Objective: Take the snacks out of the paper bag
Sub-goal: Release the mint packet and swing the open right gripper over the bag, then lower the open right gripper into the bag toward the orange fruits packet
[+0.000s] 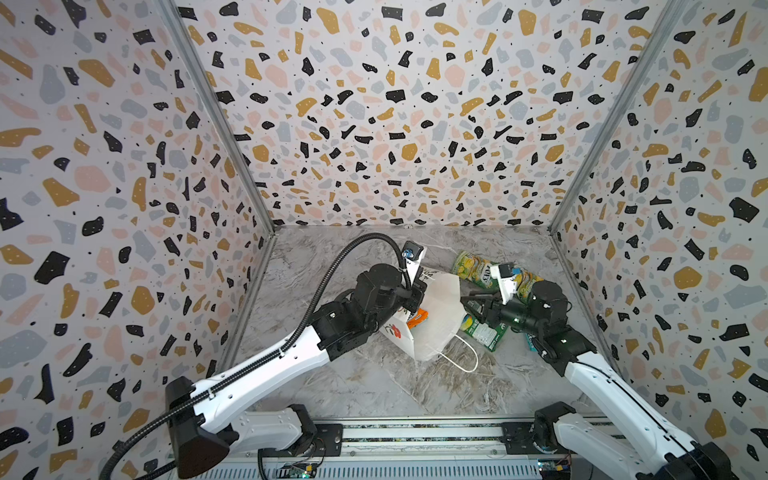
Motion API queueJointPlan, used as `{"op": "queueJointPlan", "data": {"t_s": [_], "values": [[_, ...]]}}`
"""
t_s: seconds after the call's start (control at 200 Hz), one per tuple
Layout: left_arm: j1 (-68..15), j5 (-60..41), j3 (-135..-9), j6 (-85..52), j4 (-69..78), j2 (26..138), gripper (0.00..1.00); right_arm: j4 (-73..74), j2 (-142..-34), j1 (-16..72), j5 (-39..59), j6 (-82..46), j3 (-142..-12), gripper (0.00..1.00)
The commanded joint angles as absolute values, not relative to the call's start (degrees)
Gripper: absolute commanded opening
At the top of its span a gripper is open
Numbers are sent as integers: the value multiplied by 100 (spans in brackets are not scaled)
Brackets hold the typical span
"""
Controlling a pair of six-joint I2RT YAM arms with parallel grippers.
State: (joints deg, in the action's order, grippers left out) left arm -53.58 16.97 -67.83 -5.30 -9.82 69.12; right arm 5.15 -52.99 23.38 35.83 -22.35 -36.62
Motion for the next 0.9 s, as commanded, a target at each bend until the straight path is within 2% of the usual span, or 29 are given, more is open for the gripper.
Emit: {"op": "queueJointPlan", "data": {"t_s": [0.0,0.21,0.375,0.896], "values": [[-5325,1731,-6688,-474,-633,6794,0,341,-5539,2851,3668,-1797,-3990,53],[-5317,1749,-6679,-475,-626,6794,0,8,-6138,3863,3149,-1470,-4190,52],[-5325,1758,-6680,-467,-633,6794,0,-58,-6600,4311,2785,-1385,-4296,52],[-5320,1730,-6677,-461,-633,6803,0,-506,-7776,4504,1684,-1606,-4751,51]]}}
